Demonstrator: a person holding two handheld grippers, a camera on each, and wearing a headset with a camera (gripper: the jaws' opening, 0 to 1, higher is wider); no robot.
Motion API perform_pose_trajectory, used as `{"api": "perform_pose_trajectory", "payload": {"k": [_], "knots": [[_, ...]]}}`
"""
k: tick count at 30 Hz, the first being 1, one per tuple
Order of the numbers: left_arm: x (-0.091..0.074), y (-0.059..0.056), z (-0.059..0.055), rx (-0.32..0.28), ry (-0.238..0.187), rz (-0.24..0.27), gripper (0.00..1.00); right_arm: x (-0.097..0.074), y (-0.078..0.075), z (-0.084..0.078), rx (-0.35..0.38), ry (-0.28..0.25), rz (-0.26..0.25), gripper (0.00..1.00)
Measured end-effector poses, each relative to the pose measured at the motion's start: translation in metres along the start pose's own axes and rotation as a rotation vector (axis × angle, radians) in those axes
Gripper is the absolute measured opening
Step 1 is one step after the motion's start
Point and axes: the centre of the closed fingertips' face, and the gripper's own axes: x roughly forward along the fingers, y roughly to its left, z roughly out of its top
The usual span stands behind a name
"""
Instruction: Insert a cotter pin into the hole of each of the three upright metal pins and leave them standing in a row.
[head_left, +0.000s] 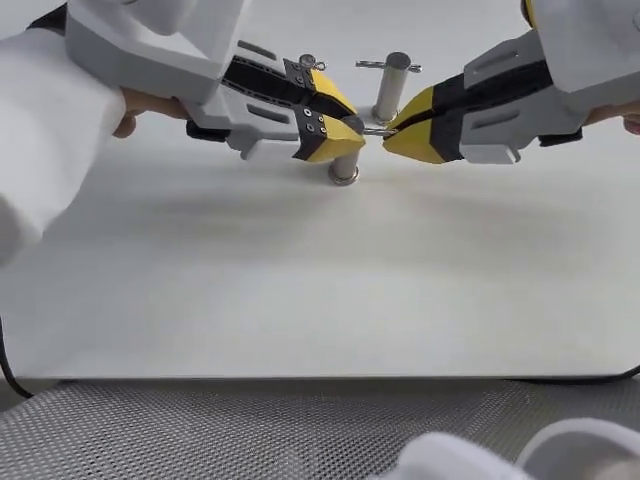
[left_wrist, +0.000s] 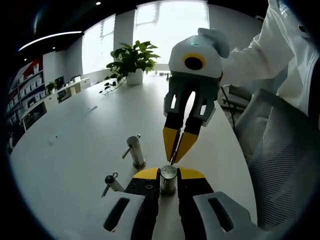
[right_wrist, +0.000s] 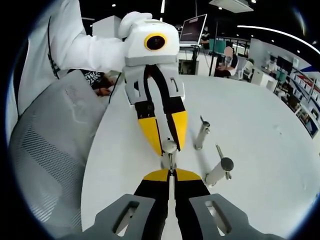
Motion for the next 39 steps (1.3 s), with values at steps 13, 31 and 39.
{"api": "perform_pose_trajectory", "payload": {"k": [13, 31, 39], "knots": [[0.001, -0.001, -0.001, 0.011, 0.01, -0.006, 0.11, 0.007, 0.004, 0.007, -0.104, 0.024, 0.02, 0.0], [0.002, -0.001, 0.0, 0.007, 0.013, -0.005, 0.11, 0.006, -0.001, 0.013, -0.16, 0.03, 0.011, 0.07], [0.001, -0.001, 0.001, 0.014, 0.0, 0.002, 0.12, 0.002, 0.001, 0.01, -0.119, 0.042, 0.007, 0.16]]}}
